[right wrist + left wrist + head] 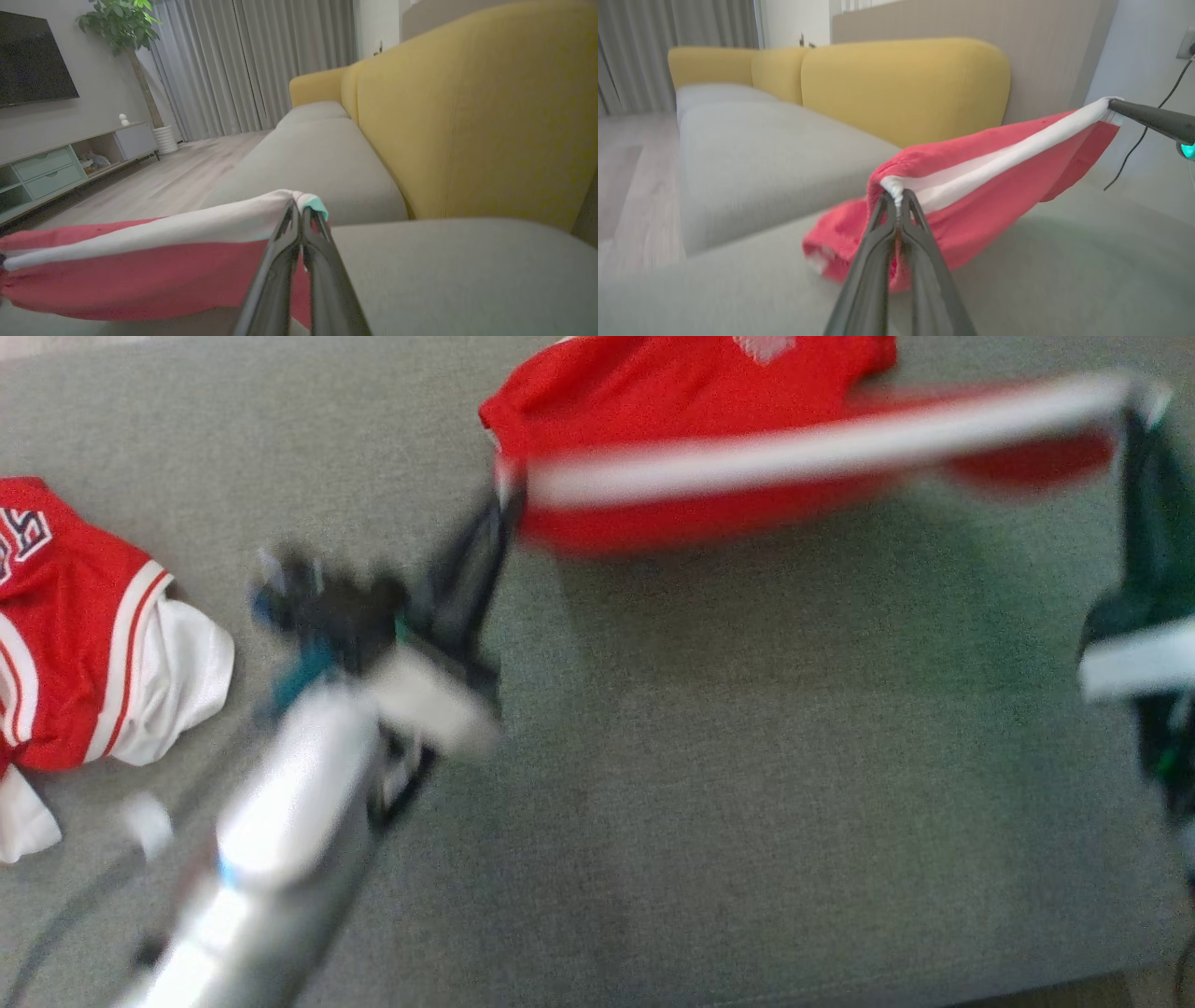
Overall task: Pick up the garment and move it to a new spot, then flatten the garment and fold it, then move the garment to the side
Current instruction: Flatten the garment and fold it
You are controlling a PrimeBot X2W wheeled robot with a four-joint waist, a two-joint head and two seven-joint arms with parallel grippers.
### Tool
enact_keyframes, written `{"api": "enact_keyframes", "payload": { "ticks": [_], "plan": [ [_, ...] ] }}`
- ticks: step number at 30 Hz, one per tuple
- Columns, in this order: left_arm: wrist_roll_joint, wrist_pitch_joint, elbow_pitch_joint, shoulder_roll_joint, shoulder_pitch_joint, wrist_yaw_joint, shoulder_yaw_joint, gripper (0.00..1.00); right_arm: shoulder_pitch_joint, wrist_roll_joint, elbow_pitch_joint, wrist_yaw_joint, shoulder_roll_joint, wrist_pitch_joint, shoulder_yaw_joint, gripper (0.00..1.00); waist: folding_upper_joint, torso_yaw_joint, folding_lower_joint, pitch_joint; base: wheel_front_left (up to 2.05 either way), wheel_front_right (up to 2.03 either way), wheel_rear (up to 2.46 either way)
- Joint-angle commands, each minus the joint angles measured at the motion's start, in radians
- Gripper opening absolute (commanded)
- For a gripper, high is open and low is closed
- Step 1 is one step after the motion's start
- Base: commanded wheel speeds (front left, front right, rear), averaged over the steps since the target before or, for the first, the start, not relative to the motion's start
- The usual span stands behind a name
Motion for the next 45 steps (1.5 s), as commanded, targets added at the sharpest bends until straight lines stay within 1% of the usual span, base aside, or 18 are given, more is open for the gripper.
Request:
{"api": "enact_keyframes", "payload": {
  "ticks": [1, 4, 8, 10, 13, 16, 19, 22, 24, 29, 32, 36, 40, 41, 42, 43, 44, 45],
  "plan": [
    [-0.006, -0.004, -0.047, 0.027, -0.007, 0.002, 0.039, 0.00, 0.019, 0.009, -0.041, 0.008, -0.014, -0.005, -0.007, 0.00, 0.0000, 0.004, 0.0000, -0.008, 0.00, 0.00, 0.00],
    [0.007, -0.004, -0.099, 0.034, 0.177, 0.002, 0.061, 0.00, 0.169, 0.021, -0.080, 0.008, 0.009, -0.005, -0.032, 0.00, 0.0000, 0.007, 0.0000, -0.038, 0.00, 0.00, 0.00],
    [0.018, -0.004, -0.196, 0.043, 0.415, 0.021, 0.106, 0.00, 0.387, 0.022, -0.175, 0.008, 0.011, -0.005, -0.085, 0.00, 0.0000, 0.009, 0.0000, -0.085, 0.00, 0.00, 0.00],
    [0.017, -0.004, -0.243, 0.049, 0.509, 0.027, 0.110, 0.00, 0.485, 0.017, -0.230, 0.008, 0.007, 0.004, -0.125, 0.00, 0.0000, 0.015, 0.0000, -0.102, 0.00, 0.00, 0.00],
    [0.016, -0.002, -0.308, 0.066, 0.588, 0.031, 0.097, 0.00, 0.586, -0.012, -0.325, 0.008, 0.006, 0.050, -0.196, 0.00, 0.0000, 0.029, 0.0000, -0.112, 0.00, 0.00, 0.00],
    [0.010, 0.021, -0.373, 0.067, 0.581, 0.039, 0.098, 0.00, 0.601, -0.044, -0.412, 0.008, 0.017, 0.121, -0.244, 0.00, 0.0000, 0.049, 0.0000, -0.107, 0.00, 0.00, 0.00],
    [-0.019, 0.059, -0.401, 0.035, 0.518, 0.041, 0.109, 0.00, 0.535, -0.073, -0.443, 0.008, 0.028, 0.198, -0.258, 0.00, 0.0000, 0.071, 0.0000, -0.087, 0.00, 0.00, 0.00],
    [-0.056, 0.110, -0.378, -0.016, 0.421, 0.041, 0.116, 0.00, 0.420, -0.092, -0.414, 0.008, 0.026, 0.273, -0.240, 0.00, 0.0000, 0.096, 0.0000, -0.054, 0.00, 0.00, 0.00],
    [-0.069, 0.135, -0.342, -0.047, 0.345, 0.039, 0.119, 0.00, 0.331, -0.104, -0.366, 0.008, 0.010, 0.319, -0.219, 0.00, 0.0000, 0.112, 0.0000, -0.027, 0.00, 0.00, 0.00],
    [-0.080, 0.179, -0.188, -0.093, 0.167, 0.040, 0.136, 0.00, 0.088, -0.117, -0.197, 0.008, -0.021, 0.382, -0.129, 0.00, 0.0000, 0.136, 0.0000, 0.038, 0.00, 0.00, 0.00],
    [-0.079, 0.179, -0.102, -0.111, 0.083, 0.038, 0.140, 0.00, -0.043, -0.130, -0.084, 0.008, -0.041, 0.392, -0.058, 0.00, 0.0000, 0.147, 0.0000, 0.070, 0.00, 0.00, 0.00],
    [-0.086, 0.157, -0.010, -0.134, 0.001, 0.028, 0.132, 0.00, -0.183, -0.145, 0.070, 0.008, -0.053, 0.370, 0.031, 0.00, 0.0000, 0.161, 0.0000, 0.101, 0.00, 0.00, 0.00],
    [-0.086, 0.121, 0.063, -0.146, -0.053, 0.019, 0.113, 0.00, -0.291, -0.150, 0.194, 0.008, -0.041, 0.321, 0.101, 0.00, 0.0000, 0.170, 0.0000, 0.122, 0.00, 0.00, 0.00],
    [-0.086, 0.121, 0.063, -0.146, -0.053, 0.019, 0.113, 0.00, -0.291, -0.150, 0.194, 0.008, -0.041, 0.321, 0.101, 0.00, 0.0000, 0.170, 0.0000, 0.122, 0.00, 0.00, 0.00],
    [-0.083, 0.109, 0.081, -0.147, -0.063, 0.018, 0.109, 0.00, -0.313, -0.150, 0.222, 0.008, -0.036, 0.308, 0.116, 0.00, 0.0000, 0.171, 0.0000, 0.125, 0.00, 0.00, 0.00],
    [-0.080, 0.095, 0.100, -0.148, -0.072, 0.017, 0.107, 0.00, -0.333, -0.150, 0.248, 0.008, -0.031, 0.294, 0.132, 0.11, 0.0000, 0.173, 0.0000, 0.127, 0.00, 0.00, 0.00],
    [-0.081, 0.083, 0.118, -0.150, -0.079, 0.016, 0.107, 0.25, -0.350, -0.149, 0.274, 0.008, -0.025, 0.279, 0.145, 0.79, 0.0000, 0.174, 0.0000, 0.129, 0.00, 0.00, 0.00],
    [-0.080, 0.072, 0.136, -0.152, -0.085, 0.017, 0.105, 0.82, -0.362, -0.143, 0.297, 0.008, -0.019, 0.266, 0.160, 1.00, 0.0000, 0.175, 0.0000, 0.129, 0.00, 0.00, 0.00]
  ]
}}
